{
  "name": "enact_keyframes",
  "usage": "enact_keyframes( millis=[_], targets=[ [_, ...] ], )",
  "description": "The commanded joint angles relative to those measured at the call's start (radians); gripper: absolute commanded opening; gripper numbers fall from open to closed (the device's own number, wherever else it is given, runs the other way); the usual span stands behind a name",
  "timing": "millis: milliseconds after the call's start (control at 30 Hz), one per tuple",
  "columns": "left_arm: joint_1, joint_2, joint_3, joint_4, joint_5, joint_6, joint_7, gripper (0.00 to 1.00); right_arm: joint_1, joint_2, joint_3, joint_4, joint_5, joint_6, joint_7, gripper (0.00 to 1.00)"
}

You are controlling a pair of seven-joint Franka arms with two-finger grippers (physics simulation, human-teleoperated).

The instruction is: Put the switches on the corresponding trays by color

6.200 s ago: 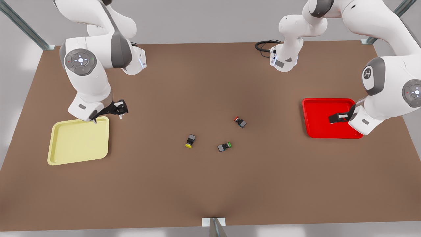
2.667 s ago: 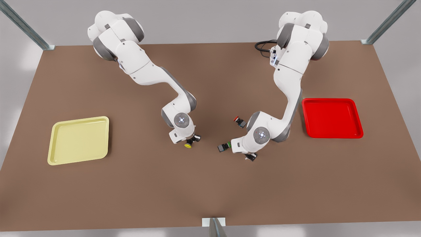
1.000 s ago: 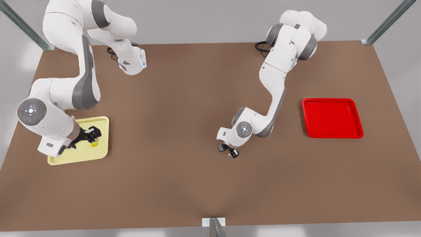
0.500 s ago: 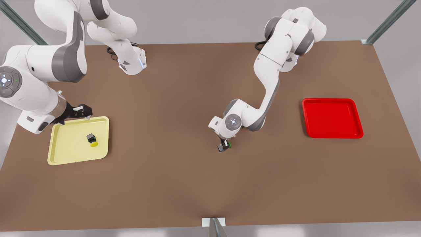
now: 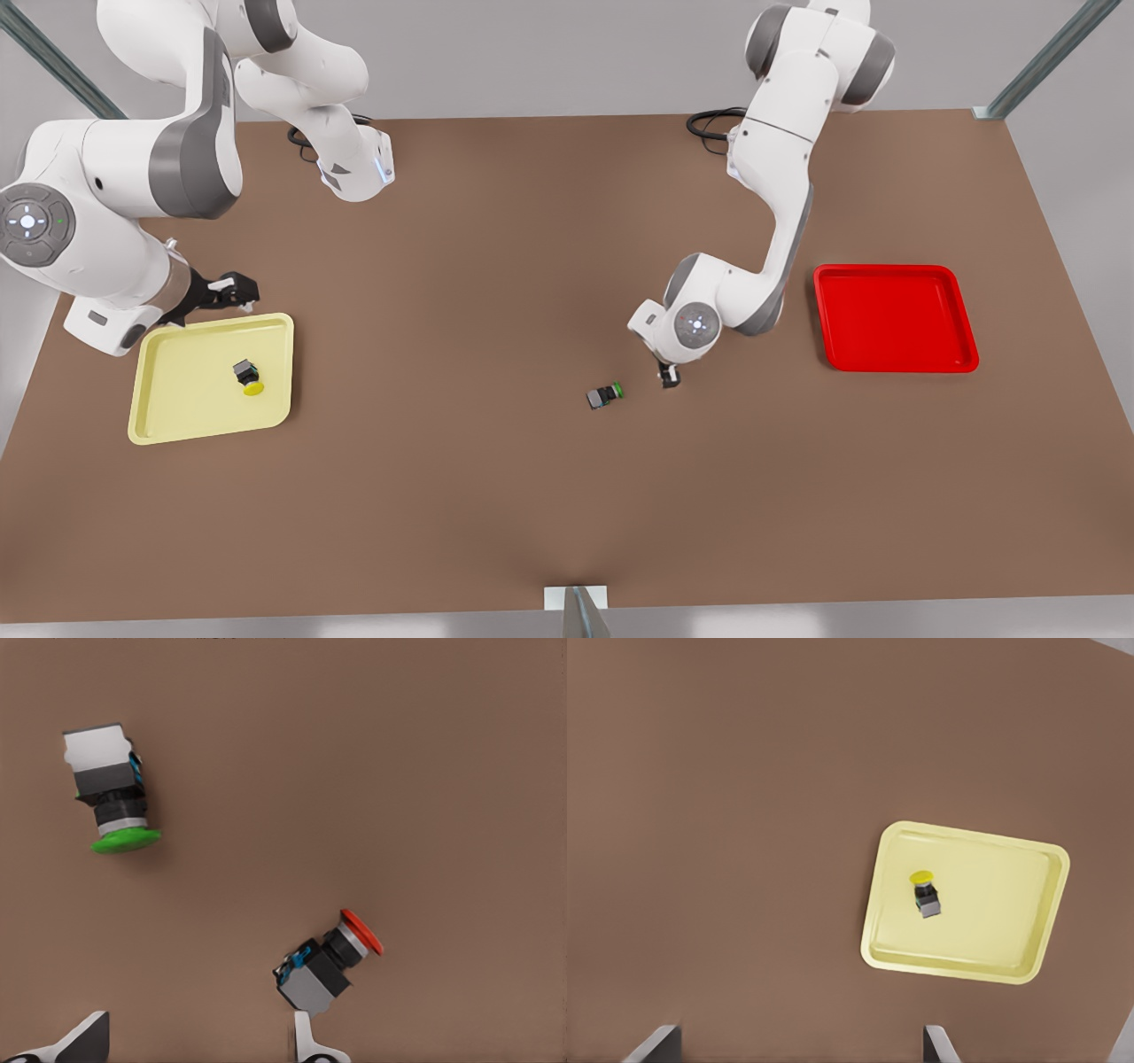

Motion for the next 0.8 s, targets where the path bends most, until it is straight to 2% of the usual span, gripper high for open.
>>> enact_keyframes(
  millis=[0, 167, 267, 500, 567, 633, 700, 767],
  targets=[
    [0.000, -0.006, 0.000, -0.010, 0.008, 0.006, 0.011, 1.00, -0.001, 0.000, -0.001, 0.000, 0.000, 0.000, 0.000, 1.00],
    [0.052, -0.055, 0.001, -0.061, 0.039, 0.007, 0.138, 1.00, 0.001, 0.000, 0.001, -0.002, -0.003, -0.014, -0.002, 1.00],
    [0.071, -0.061, -0.002, -0.116, 0.047, 0.062, 0.163, 1.00, 0.059, 0.000, -0.001, 0.000, -0.069, -0.022, 0.002, 1.00],
    [0.115, -0.077, -0.012, -0.140, 0.061, 0.092, 0.307, 1.00, 0.067, -0.009, 0.002, -0.002, -0.067, -0.037, -0.003, 1.00],
    [0.124, -0.084, -0.014, -0.145, 0.056, 0.070, 0.298, 1.00, 0.067, -0.008, 0.028, -0.003, -0.071, -0.057, 0.006, 1.00],
    [0.110, -0.049, -0.014, -0.111, 0.024, 0.084, 0.286, 1.00, 0.065, -0.008, 0.030, -0.002, -0.074, -0.057, 0.006, 1.00],
    [0.111, -0.104, -0.023, -0.174, 0.024, 0.082, 0.289, 1.00, 0.069, -0.009, 0.033, -0.002, -0.072, -0.060, 0.008, 1.00],
    [0.107, -0.180, -0.077, -0.225, 0.041, 0.079, 0.290, 1.00, 0.067, -0.008, 0.033, -0.006, -0.074, -0.066, 0.008, 1.00]
  ],
)
